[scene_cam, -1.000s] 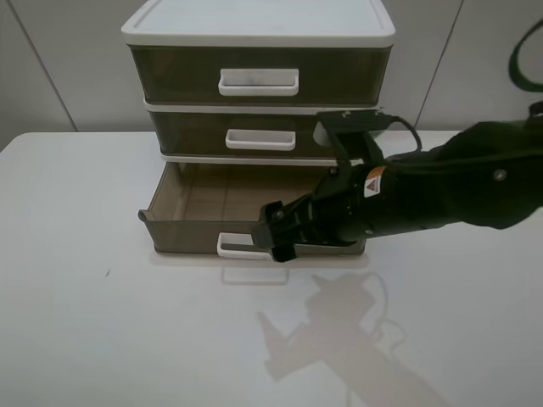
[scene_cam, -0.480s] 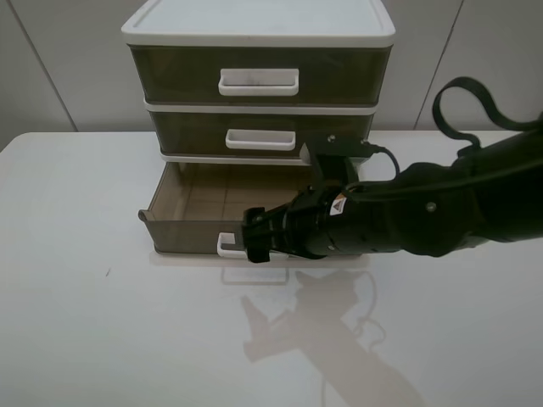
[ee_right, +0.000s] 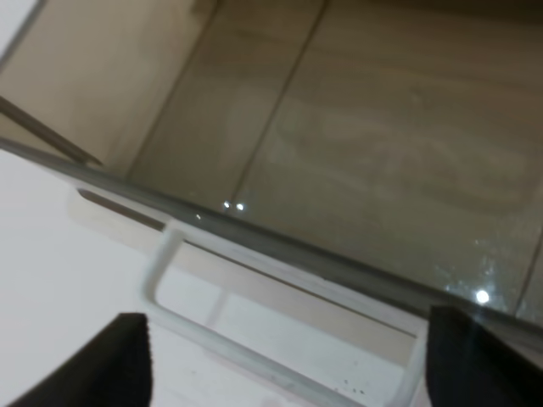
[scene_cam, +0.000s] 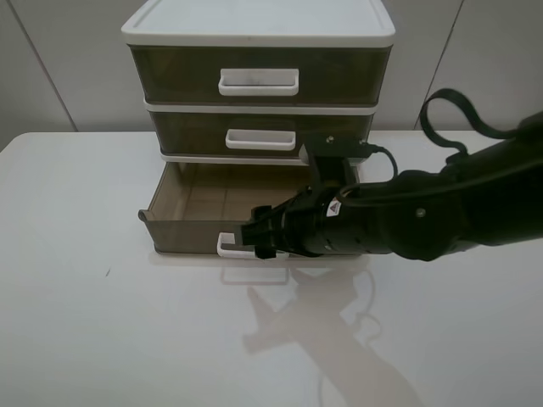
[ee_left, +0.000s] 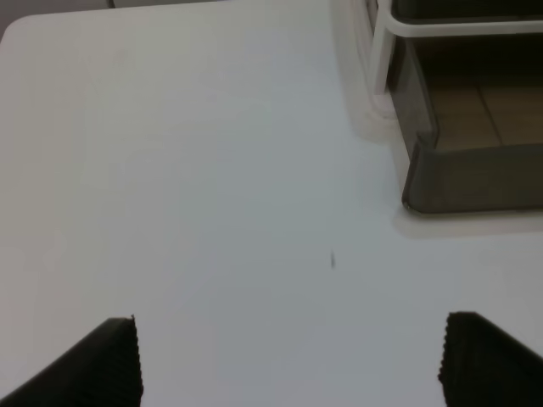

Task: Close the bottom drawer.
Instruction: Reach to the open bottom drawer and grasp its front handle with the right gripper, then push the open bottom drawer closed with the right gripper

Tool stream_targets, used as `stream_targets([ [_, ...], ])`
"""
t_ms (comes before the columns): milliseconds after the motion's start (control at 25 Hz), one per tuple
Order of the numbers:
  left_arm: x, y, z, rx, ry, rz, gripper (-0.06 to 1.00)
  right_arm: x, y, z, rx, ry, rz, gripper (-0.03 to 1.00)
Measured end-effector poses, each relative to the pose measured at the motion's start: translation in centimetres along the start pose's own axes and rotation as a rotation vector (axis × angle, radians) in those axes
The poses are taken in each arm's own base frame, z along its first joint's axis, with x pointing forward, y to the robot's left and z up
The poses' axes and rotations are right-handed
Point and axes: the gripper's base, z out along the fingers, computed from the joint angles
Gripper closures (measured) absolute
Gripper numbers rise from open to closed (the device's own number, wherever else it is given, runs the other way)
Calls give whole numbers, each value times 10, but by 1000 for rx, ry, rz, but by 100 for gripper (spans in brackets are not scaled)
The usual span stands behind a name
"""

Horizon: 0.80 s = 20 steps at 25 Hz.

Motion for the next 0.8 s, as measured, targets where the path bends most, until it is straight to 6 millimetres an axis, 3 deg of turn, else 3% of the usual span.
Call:
stream_targets([
  [240,0,0,0,0,0,0,23,-3,5,12,-4,34,-19,83],
  [320,0,0,0,0,0,0,23,-5,6,12,-9,18,-34,91],
  [800,0,0,0,0,0,0,23,1,0,29,18,-9,-53,95],
])
